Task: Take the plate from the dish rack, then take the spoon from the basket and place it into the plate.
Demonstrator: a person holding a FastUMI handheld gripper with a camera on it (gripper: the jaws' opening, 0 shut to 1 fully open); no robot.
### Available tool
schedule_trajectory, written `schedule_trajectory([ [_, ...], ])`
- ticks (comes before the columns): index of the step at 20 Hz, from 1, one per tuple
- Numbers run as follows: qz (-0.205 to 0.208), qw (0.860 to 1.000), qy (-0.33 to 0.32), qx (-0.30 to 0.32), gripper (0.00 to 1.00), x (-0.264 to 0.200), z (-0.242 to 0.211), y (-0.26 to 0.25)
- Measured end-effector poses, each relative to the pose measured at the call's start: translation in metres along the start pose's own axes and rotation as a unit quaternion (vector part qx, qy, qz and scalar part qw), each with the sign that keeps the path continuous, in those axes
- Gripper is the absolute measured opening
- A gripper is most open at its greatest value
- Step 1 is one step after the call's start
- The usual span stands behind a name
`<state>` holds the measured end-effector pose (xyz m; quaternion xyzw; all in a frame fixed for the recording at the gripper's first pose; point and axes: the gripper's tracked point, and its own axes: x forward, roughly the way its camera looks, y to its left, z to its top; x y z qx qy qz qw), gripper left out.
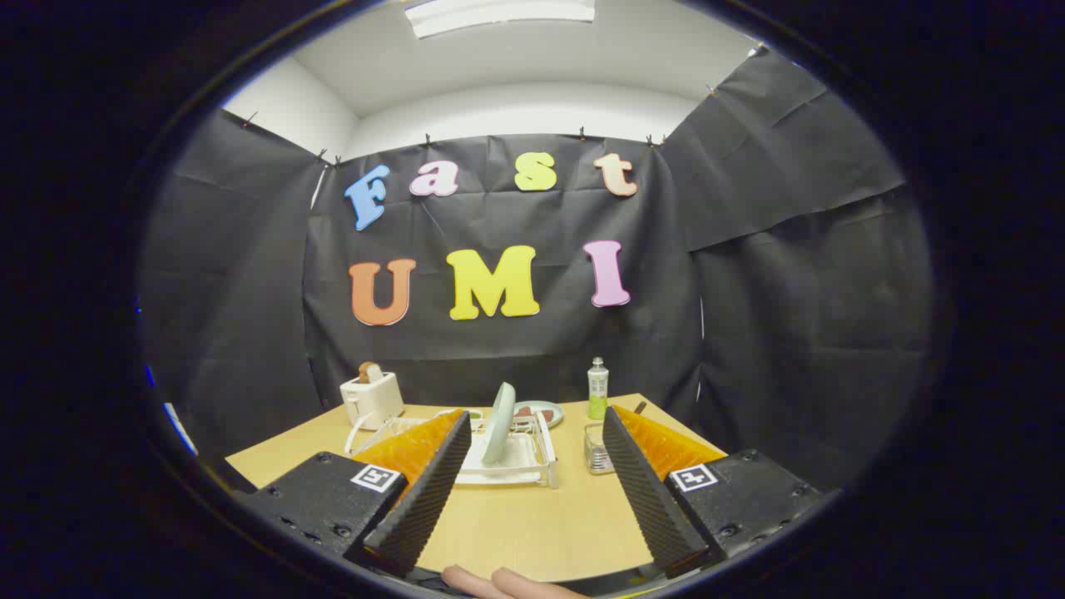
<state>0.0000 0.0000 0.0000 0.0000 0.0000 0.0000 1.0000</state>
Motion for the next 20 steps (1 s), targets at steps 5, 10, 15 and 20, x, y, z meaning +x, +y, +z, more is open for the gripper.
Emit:
schedule_trajectory([
  [5, 0.001, 1.000, 0.008, -0.007, 1.00, 0.002, -0.005, -0.001],
  [10, 0.007, 1.000, 0.022, -0.002, 1.00, 0.004, -0.013, -0.002],
  [15, 0.011, 1.000, 0.029, 0.001, 1.00, 0.008, -0.015, -0.002],
  [20, 0.012, 0.999, 0.041, 0.000, 1.00, 0.017, -0.018, -0.002],
])
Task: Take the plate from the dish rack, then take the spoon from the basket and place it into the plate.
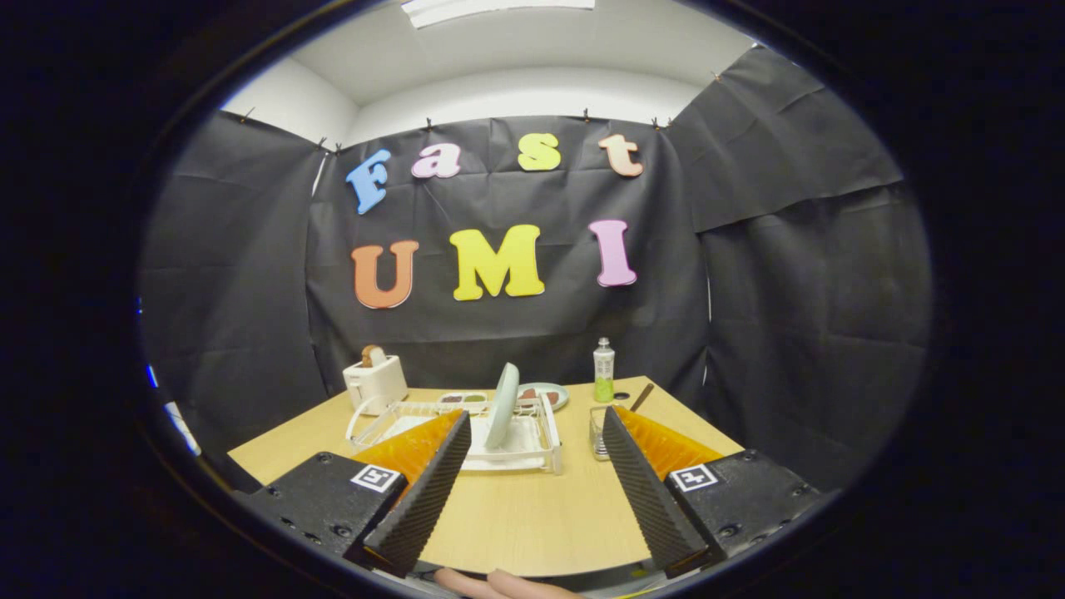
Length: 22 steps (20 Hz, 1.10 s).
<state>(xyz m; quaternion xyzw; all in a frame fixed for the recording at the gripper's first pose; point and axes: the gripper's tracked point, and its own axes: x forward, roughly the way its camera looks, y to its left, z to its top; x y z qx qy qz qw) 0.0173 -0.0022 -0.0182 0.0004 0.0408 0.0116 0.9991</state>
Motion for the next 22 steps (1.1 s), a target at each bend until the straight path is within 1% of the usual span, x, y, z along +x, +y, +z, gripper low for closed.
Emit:
schedule_trajectory([
  [5, 0.013, 1.000, 0.016, 0.006, 1.00, 0.018, 0.009, -0.001],
  [7, 0.012, 1.000, 0.026, 0.008, 1.00, 0.035, 0.014, -0.002],
  [10, 0.006, 0.999, 0.041, -0.009, 1.00, 0.063, 0.026, -0.001],
  [12, 0.021, 0.997, 0.062, -0.027, 1.00, 0.087, 0.031, 0.009],
  [15, 0.029, 0.992, 0.125, -0.021, 1.00, 0.128, 0.032, 0.016],
  [17, 0.022, 0.987, 0.156, -0.018, 1.00, 0.159, 0.042, 0.019],
  [19, 0.009, 0.984, 0.178, -0.029, 1.00, 0.195, 0.054, 0.022],
  [22, 0.012, 0.970, 0.234, -0.061, 1.00, 0.245, 0.051, 0.037],
])
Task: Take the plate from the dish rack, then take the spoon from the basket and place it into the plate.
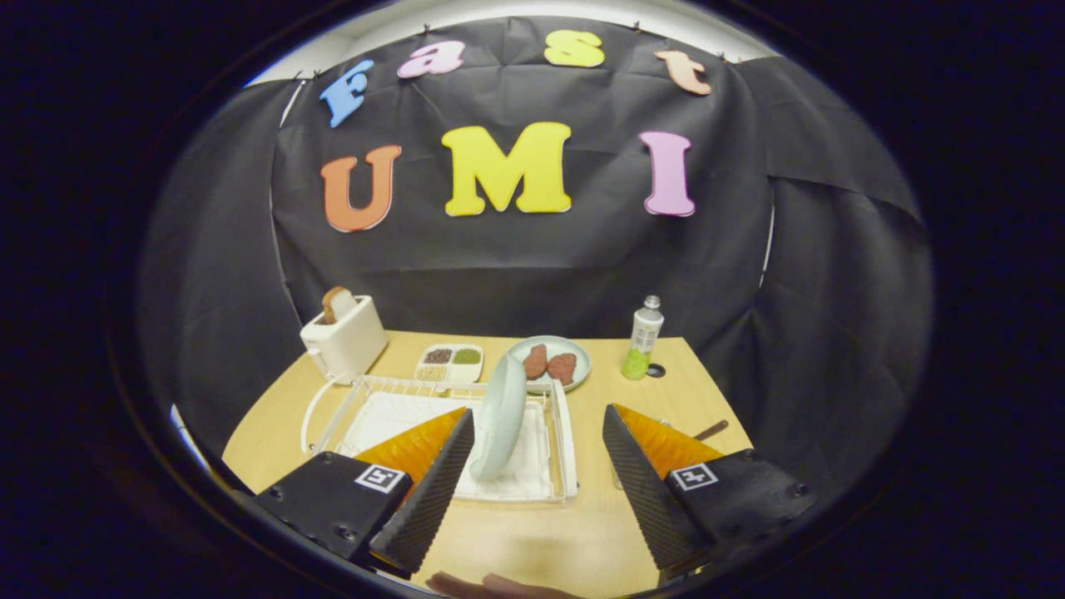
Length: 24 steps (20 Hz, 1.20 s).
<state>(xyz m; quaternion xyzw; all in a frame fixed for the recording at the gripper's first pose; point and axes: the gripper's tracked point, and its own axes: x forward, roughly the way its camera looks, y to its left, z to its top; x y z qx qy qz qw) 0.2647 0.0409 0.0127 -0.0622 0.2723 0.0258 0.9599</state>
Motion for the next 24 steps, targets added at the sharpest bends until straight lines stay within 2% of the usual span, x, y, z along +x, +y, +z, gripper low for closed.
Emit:
schedule_trajectory([
  [3, -0.001, 0.998, 0.069, 0.007, 1.00, 0.042, 0.014, 0.012],
  [5, 0.005, 0.991, 0.130, -0.002, 1.00, 0.061, 0.008, 0.026],
  [8, -0.042, 0.976, 0.210, -0.028, 1.00, 0.087, 0.000, 0.026],
  [11, -0.093, 0.969, 0.225, -0.047, 0.96, 0.102, 0.012, 0.021],
  [18, -0.186, 0.949, 0.239, -0.089, 0.61, 0.122, 0.024, 0.012],
  [20, -0.186, 0.946, 0.248, -0.089, 0.50, 0.130, 0.019, 0.017],
  [21, -0.194, 0.944, 0.253, -0.087, 0.49, 0.132, 0.016, 0.017],
  [23, -0.222, 0.937, 0.258, -0.082, 0.39, 0.130, 0.015, 0.016],
  [24, -0.228, 0.935, 0.259, -0.081, 0.27, 0.127, 0.016, 0.016],
])
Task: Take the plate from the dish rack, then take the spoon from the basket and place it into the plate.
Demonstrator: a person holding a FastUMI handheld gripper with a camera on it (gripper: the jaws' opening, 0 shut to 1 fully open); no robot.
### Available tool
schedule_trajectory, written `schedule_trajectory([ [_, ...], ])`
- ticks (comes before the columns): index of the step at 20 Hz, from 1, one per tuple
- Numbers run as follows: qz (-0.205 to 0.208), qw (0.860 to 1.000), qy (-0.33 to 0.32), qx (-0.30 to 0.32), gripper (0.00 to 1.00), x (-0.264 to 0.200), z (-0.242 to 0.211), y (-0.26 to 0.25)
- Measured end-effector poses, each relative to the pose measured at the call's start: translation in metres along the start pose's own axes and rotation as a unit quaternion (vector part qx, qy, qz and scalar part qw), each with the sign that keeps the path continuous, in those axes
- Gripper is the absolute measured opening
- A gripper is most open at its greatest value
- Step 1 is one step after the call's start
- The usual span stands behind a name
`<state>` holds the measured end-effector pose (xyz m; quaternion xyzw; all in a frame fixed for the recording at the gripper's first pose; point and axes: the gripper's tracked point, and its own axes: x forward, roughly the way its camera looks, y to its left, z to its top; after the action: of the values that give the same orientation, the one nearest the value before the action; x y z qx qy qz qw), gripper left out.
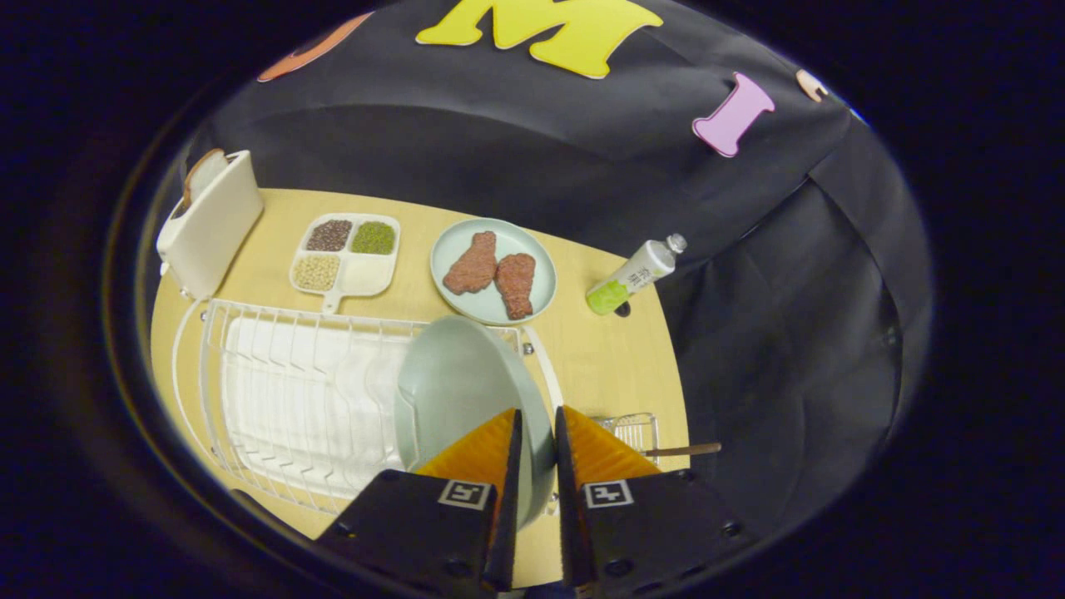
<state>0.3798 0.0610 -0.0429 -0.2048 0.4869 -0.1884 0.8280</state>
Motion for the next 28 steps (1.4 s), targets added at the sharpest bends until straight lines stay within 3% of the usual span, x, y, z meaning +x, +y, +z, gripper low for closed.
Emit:
schedule_trajectory([
  [2, -0.012, 1.000, 0.000, 0.004, 0.15, -0.005, -0.003, 0.001],
  [4, -0.030, 0.999, -0.008, 0.013, 0.13, -0.013, -0.005, -0.005],
  [6, -0.042, 0.999, -0.020, 0.023, 0.12, -0.021, -0.004, -0.010],
  [14, -0.021, 0.997, -0.027, 0.073, 0.12, -0.034, -0.025, -0.011],
  [22, -0.086, 0.989, -0.092, 0.074, 0.12, -0.051, -0.035, 0.000],
  [28, -0.070, 0.987, -0.094, 0.109, 0.12, -0.056, -0.055, 0.000],
])
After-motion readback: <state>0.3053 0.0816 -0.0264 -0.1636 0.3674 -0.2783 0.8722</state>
